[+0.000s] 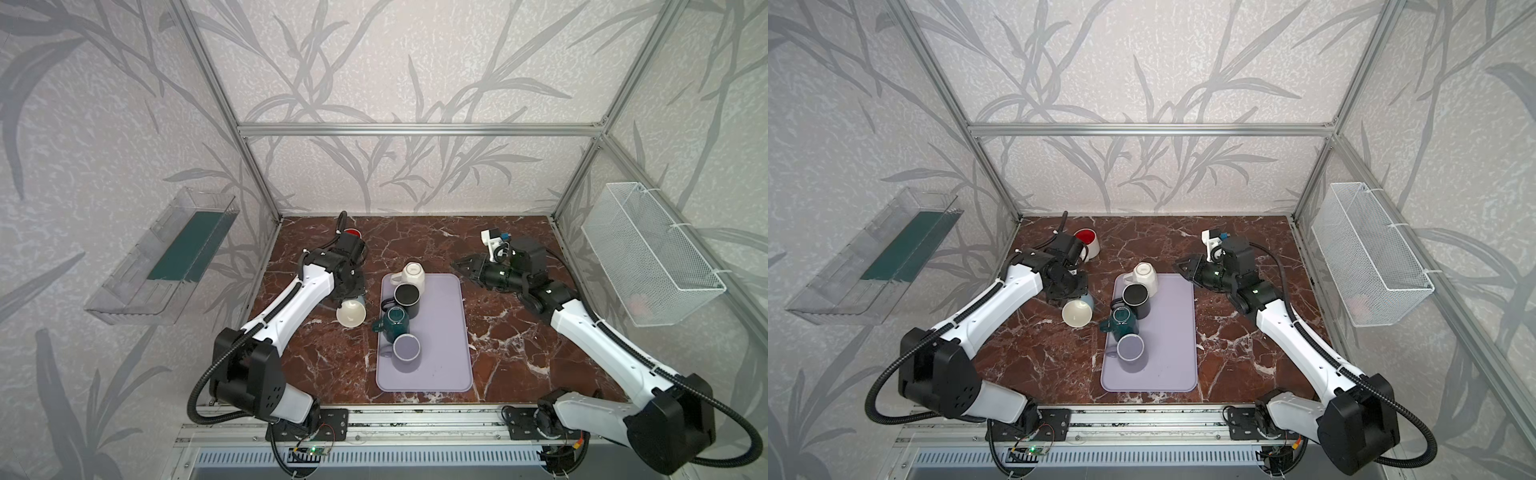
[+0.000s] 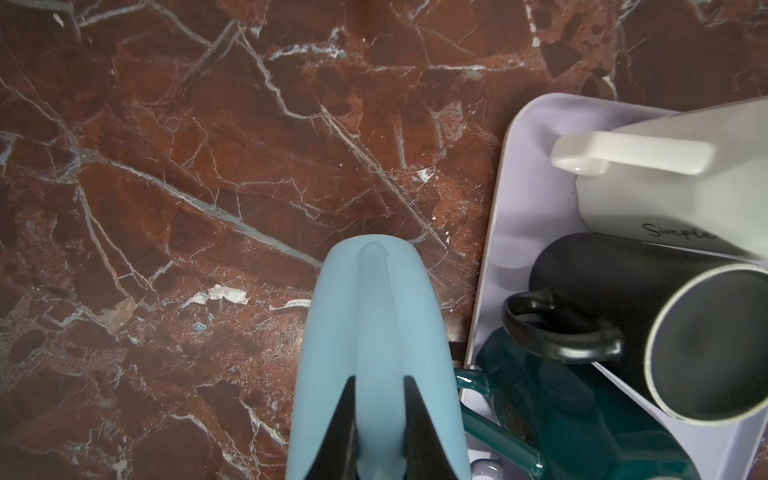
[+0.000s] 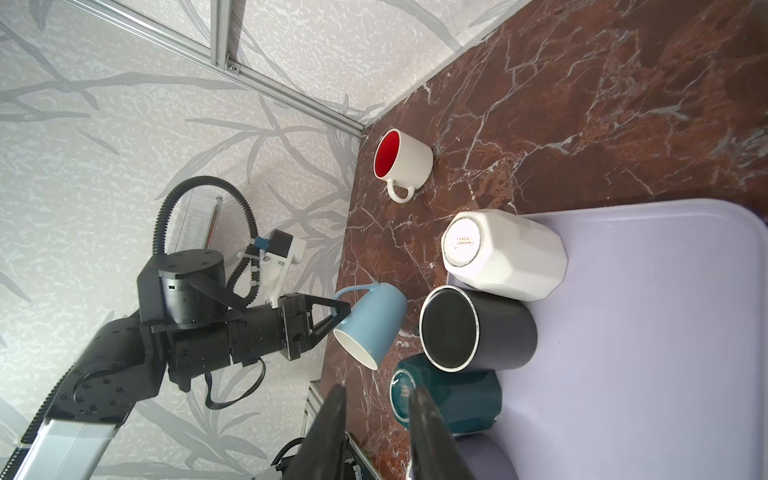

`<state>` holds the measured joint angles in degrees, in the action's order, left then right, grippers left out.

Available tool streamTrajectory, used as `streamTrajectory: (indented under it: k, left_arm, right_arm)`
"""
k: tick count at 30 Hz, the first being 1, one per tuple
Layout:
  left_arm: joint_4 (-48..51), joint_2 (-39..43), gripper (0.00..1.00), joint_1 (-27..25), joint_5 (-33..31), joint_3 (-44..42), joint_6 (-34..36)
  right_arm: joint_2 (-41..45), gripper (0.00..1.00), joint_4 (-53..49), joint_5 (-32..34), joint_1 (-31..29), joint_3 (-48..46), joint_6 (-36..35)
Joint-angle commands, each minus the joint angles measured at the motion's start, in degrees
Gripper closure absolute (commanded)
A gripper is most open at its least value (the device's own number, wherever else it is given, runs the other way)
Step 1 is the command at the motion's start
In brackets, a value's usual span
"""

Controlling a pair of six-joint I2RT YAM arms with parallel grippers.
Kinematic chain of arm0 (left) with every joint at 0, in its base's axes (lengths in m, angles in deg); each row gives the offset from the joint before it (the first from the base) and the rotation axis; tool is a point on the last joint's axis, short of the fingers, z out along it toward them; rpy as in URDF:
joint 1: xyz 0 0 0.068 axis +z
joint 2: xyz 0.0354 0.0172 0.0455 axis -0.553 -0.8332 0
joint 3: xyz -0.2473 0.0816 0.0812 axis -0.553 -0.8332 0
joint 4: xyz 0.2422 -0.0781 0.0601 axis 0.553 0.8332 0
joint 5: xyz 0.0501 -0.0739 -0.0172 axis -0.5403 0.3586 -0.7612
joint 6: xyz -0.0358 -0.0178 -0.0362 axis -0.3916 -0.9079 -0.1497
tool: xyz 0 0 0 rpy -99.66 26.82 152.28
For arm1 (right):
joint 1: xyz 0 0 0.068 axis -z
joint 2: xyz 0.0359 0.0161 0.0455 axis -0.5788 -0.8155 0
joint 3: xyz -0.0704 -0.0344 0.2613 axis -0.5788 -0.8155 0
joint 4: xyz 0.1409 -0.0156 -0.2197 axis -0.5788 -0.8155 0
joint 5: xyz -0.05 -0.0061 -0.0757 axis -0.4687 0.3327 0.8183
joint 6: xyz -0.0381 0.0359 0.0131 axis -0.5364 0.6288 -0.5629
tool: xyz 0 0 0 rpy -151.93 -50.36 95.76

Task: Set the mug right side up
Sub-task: 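Lower the light blue mug onto the table beside the tray with the left gripper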

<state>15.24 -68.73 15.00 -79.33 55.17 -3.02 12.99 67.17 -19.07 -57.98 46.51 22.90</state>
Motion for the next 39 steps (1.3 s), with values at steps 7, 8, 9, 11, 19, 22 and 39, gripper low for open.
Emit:
streamTrajectory:
  k: [7, 8, 9, 11, 19, 22, 39]
  left_arm:
    - [9.3, -6.3, 1.0, 2.9, 4.4, 9.7, 1.5]
    - [10.3, -7.2, 1.0, 3.4, 5.4, 10.5, 1.3]
    - [11.1, -8.1, 1.0, 3.8, 6.4, 11.2, 1.1]
    - [11.6, -8.8, 1.0, 4.6, 8.2, 11.5, 0.3]
    - [11.6, -10.0, 1.0, 9.0, 15.5, 10.6, -3.5]
    - [12.9, -11.0, 1.0, 10.1, 16.8, 11.1, -3.8]
    - [10.6, -11.8, 1.0, 16.6, 27.4, 2.7, -14.1]
  right_arm:
    - [2.4, 0.72, 0.0, -3.6, 2.9, -2.2, 0.2]
    - [2.5, 0.72, 0.0, -4.0, 3.3, -2.3, 0.1]
    - [2.6, 0.72, -0.1, -4.3, 3.7, -2.5, 0.2]
    - [3.1, 0.72, -0.2, -5.0, 4.5, -2.9, 0.0]
    - [4.0, 0.72, -0.3, -8.2, 8.4, -4.2, 0.1]
    - [4.1, 0.72, -0.4, -9.3, 9.3, -4.3, 0.2]
    - [4.2, 0.72, 1.0, -12.1, 10.1, -5.2, 1.9]
